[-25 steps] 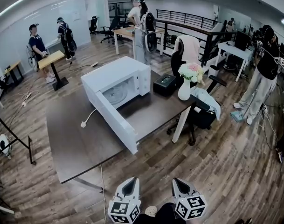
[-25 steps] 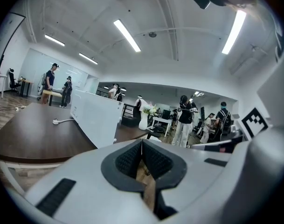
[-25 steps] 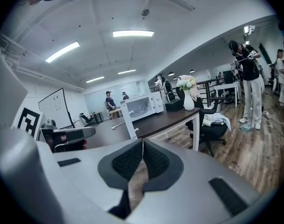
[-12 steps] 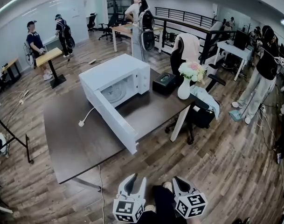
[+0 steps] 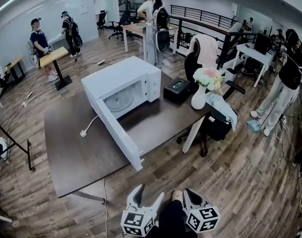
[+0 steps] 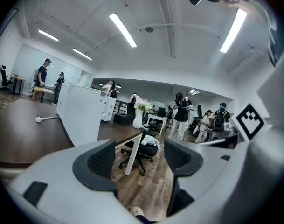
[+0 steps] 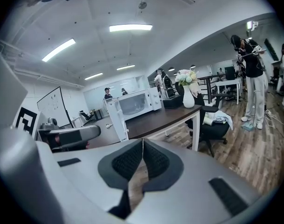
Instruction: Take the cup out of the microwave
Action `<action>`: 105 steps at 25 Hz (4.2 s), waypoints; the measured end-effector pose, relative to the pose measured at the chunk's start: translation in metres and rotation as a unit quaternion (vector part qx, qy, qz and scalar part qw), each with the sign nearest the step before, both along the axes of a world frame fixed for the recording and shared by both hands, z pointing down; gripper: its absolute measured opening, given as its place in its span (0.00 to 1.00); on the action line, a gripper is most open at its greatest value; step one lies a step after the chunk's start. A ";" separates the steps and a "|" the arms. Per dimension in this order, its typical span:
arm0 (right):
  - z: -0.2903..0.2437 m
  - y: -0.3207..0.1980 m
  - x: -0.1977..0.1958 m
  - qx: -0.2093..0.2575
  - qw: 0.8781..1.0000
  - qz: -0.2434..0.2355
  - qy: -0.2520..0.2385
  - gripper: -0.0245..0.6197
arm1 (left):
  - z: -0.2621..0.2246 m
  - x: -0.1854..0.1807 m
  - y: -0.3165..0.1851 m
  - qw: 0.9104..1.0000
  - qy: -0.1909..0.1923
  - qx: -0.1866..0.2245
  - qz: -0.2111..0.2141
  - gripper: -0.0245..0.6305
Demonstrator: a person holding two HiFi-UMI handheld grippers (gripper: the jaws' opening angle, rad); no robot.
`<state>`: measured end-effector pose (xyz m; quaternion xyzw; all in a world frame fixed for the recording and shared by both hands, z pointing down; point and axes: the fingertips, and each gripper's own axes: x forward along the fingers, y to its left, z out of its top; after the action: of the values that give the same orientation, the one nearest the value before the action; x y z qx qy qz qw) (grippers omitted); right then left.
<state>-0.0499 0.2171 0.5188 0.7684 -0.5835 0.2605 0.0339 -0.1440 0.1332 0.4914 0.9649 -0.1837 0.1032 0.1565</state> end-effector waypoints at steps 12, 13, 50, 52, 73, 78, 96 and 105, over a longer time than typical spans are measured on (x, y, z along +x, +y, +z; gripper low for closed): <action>0.000 -0.052 0.103 -0.003 1.000 -0.022 -0.001 0.03 | 0.007 0.094 -0.041 0.999 0.000 -0.015 -0.033 0.65; 0.001 -0.058 0.111 -0.004 1.000 -0.025 -0.001 0.03 | 0.008 0.101 -0.046 0.999 0.000 -0.016 -0.036 0.65; 0.031 -0.181 0.238 -0.014 0.987 -0.155 -0.031 0.03 | 0.026 0.210 -0.150 0.982 -0.015 -0.021 -0.187 0.66; 0.032 -0.184 0.239 -0.016 0.987 -0.159 -0.033 0.03 | 0.030 0.210 -0.152 0.980 -0.020 -0.027 -0.194 0.66; 0.034 -0.291 0.291 -0.031 0.979 -0.198 -0.035 0.03 | 0.033 0.253 -0.263 0.969 -0.024 -0.027 -0.244 0.66; 0.032 -0.327 0.297 -0.032 0.974 -0.220 -0.034 0.03 | 0.032 0.254 -0.296 0.963 -0.025 -0.027 -0.268 0.66; 0.027 -0.445 0.297 -0.029 0.957 -0.287 -0.042 0.03 | 0.031 0.249 -0.400 0.942 -0.019 -0.018 -0.335 0.66; 0.030 -0.471 0.277 -0.022 0.947 -0.316 -0.051 0.03 | 0.032 0.232 -0.414 0.935 -0.030 -0.004 -0.353 0.66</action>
<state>0.2268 -0.2539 0.5486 0.5295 -0.7914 0.2881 0.1019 0.0878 -0.2808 0.5238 0.8336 -0.5170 0.0710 0.1811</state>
